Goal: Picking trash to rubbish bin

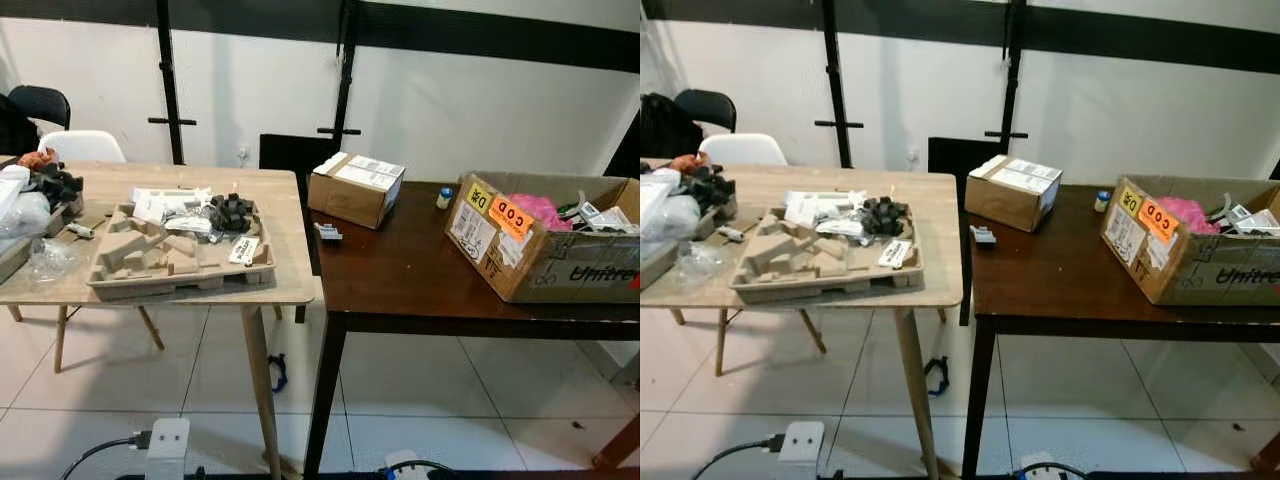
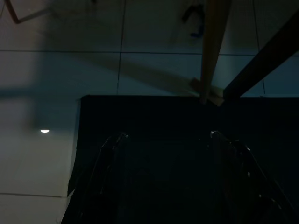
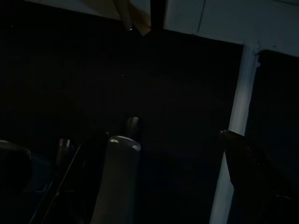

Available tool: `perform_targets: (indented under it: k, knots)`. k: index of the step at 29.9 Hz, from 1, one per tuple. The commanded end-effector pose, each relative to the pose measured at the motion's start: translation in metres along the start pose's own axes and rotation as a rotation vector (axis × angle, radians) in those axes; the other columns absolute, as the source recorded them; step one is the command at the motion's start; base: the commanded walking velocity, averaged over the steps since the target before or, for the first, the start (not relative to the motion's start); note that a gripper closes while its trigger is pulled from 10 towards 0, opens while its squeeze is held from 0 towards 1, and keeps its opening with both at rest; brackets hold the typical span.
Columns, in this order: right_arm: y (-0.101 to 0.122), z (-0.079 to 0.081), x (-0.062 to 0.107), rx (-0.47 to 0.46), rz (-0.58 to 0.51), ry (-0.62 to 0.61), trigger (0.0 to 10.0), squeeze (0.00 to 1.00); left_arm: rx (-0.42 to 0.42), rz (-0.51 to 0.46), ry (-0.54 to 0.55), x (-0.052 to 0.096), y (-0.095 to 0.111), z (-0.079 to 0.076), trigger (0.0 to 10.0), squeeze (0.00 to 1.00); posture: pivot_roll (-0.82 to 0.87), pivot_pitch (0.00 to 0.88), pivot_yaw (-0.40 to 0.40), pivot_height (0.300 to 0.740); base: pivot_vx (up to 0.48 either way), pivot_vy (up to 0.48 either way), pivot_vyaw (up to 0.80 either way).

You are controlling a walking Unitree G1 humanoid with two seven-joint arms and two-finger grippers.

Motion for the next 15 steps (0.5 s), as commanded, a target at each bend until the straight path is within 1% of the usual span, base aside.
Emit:
perform_targets:
  k: [1, 15]
  knots:
    - [0.001, 0.0015, -0.0002, -0.004, -0.011, 0.006, 10.0, 0.0, 0.0, 0.003, 0.001, 0.0013, -0.0027, 0.0004, 10.0, 0.0, 0.06, 0.036, -0.057, 0.74, 0.289, 0.0, 0.0]
    - [-0.0014, 0.0024, 0.0003, -0.006, -0.008, 0.008, 10.0, 0.0, 0.0, 0.004, -0.003, 0.0023, -0.004, 0.0016, 10.0, 0.0, 0.07, 0.037, -0.054, 0.74, 0.287, 0.0, 0.0]
Point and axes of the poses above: a point about 5 cm out from each wrist's last joint towards the gripper, its own x axis pointing back from the gripper into the wrist, its own y axis along the axis of the wrist's last joint, z = x × y, the point moved 2 cm from there along -x, pointing out of the wrist towards the gripper, and after that the axes turned 9 degrees about x, right-handed, at the moved point
